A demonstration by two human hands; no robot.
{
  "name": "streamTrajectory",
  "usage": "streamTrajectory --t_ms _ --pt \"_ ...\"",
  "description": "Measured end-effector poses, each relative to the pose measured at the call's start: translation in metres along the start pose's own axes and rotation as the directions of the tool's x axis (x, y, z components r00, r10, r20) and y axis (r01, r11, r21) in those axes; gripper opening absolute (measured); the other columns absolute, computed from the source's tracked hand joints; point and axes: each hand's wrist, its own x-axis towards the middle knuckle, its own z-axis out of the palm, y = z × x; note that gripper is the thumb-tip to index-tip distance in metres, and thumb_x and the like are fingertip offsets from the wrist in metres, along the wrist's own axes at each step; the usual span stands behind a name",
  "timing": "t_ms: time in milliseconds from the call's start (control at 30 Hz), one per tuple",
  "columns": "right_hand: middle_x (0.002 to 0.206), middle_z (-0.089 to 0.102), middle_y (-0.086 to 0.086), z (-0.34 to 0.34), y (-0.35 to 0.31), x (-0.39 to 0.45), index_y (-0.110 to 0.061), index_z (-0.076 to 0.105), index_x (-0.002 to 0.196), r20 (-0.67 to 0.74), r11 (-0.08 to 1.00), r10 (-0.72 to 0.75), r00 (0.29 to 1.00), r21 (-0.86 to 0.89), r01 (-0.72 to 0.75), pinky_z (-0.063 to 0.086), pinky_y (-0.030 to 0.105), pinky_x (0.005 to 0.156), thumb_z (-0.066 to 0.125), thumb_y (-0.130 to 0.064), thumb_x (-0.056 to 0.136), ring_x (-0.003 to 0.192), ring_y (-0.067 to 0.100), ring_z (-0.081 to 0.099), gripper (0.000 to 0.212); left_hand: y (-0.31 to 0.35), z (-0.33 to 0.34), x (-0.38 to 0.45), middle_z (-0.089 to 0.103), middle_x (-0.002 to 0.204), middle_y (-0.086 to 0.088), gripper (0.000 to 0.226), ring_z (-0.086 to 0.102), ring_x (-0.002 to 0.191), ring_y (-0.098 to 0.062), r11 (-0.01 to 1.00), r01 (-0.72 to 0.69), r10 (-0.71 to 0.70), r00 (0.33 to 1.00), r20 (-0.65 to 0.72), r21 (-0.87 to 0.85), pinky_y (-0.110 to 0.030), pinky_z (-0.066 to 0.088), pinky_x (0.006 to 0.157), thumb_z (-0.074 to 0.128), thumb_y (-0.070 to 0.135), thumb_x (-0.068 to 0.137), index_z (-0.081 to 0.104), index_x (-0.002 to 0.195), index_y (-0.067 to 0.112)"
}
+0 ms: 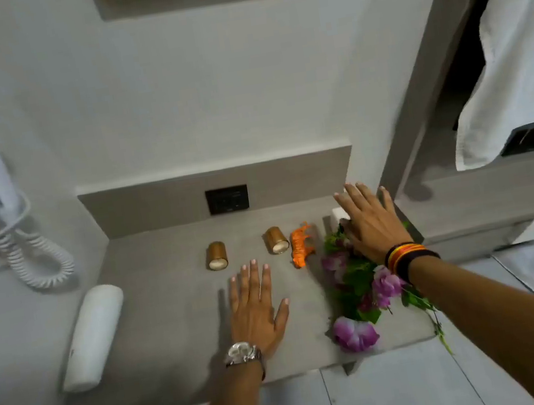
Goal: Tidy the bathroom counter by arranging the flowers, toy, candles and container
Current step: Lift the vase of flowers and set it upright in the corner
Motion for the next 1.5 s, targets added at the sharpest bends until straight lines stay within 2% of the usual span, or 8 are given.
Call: streamTrajectory --t_ms 267,533,833,967,1100,1267,1400,1500 --pt "0.167 0.025 0.011 0.032 0.074 0.081 -0.022 0.021 0.161 0.396 0.945 -0.223 0.891 -0.135 0.297 0.040 0.047 0.115 0.052 0.006 0.095 0.153 0.031 0.025 0.078 0.002 0.064 0.003 0.004 0.172 -0.010 0.078 -0.003 0.159 -0.029 0.985 0.150 -0.161 0.975 0.155 0.082 -0.057 0.007 0.126 0.025 0.062 0.100 0.012 0.164 0.018" --pt "0.172 -0.003 0.010 0.082 0.107 0.133 -0.027 -0.012 0.162 0.647 0.544 -0.494 0.581 -0.292 0.787 0.038 0.052 0.115 0.035 -0.013 0.108 0.157 0.033 0.011 0.073 0.005 0.088 0.004 0.025 0.169 -0.010 0.076 0.017 0.157 -0.031 0.973 0.229 -0.229 0.969 0.094 0.007 -0.057 0.011 0.125 0.045 0.057 0.097 0.029 0.160 0.017" --pt "0.152 0.045 0.020 0.095 0.111 0.148 -0.014 0.038 0.145 0.596 0.259 -0.713 0.370 -0.267 0.928 0.049 0.050 0.101 0.028 -0.006 0.090 0.139 0.038 0.046 0.057 0.004 0.093 0.005 0.025 0.168 -0.008 0.076 0.019 0.157 -0.030 0.974 0.225 -0.225 0.972 0.063 0.001 -0.057 0.015 0.125 0.046 0.054 0.096 0.029 0.160 0.018" --pt "0.142 0.055 0.015 0.074 0.122 0.143 -0.016 0.046 0.141 0.510 0.426 -0.741 0.437 -0.146 0.893 0.050 0.050 0.102 0.064 -0.015 0.086 0.131 0.034 0.054 0.058 0.001 0.092 0.005 0.025 0.168 -0.009 0.076 0.020 0.156 -0.031 0.977 0.213 -0.212 0.975 0.064 -0.008 -0.057 0.015 0.125 0.046 0.054 0.096 0.029 0.160 0.017" --pt "0.132 0.063 0.018 0.038 0.141 0.121 -0.008 0.055 0.136 0.335 0.712 -0.650 0.682 -0.046 0.701 0.057 0.047 0.095 0.079 -0.035 0.078 0.116 0.037 0.064 0.068 0.000 0.088 0.005 0.022 0.168 -0.011 0.085 0.019 0.156 -0.035 0.983 0.181 -0.177 0.978 0.110 -0.028 -0.057 0.012 0.124 0.049 0.049 0.085 0.028 0.160 0.016" --pt "0.116 0.062 0.018 -0.005 0.141 0.081 -0.005 0.055 0.123 0.272 0.969 -0.249 0.930 0.080 0.236 0.056 0.043 0.080 0.056 -0.042 0.090 0.097 0.041 0.065 0.050 0.000 0.082 0.005 0.025 0.169 -0.010 0.077 0.019 0.156 -0.031 0.983 0.183 -0.179 0.969 0.168 -0.006 -0.057 0.015 0.124 0.047 0.057 0.094 0.031 0.160 0.019" --pt "0.111 0.067 0.013 0.001 0.112 0.047 -0.012 0.067 0.120 0.025 0.937 0.025 0.999 0.349 -0.032 0.053 0.044 0.086 0.062 -0.056 0.075 0.104 0.040 0.065 0.062 -0.006 0.080 0.006 0.032 0.166 -0.009 0.073 0.024 0.155 -0.030 0.988 0.157 -0.155 0.975 0.159 -0.001 -0.053 0.015 0.124 0.042 0.057 0.097 0.035 0.158 0.017" --pt "0.106 0.072 0.005 0.028 0.086 0.042 -0.021 0.075 0.109 0.027 0.685 0.337 0.941 0.678 -0.265 0.048 0.036 0.088 0.071 -0.060 0.058 0.101 0.023 0.062 0.065 -0.018 0.080 0.002 0.013 0.172 -0.003 0.072 0.006 0.159 -0.022 0.991 0.130 -0.130 0.980 0.147 0.012 -0.047 0.005 0.126 0.028 0.060 0.101 0.021 0.162 0.022"
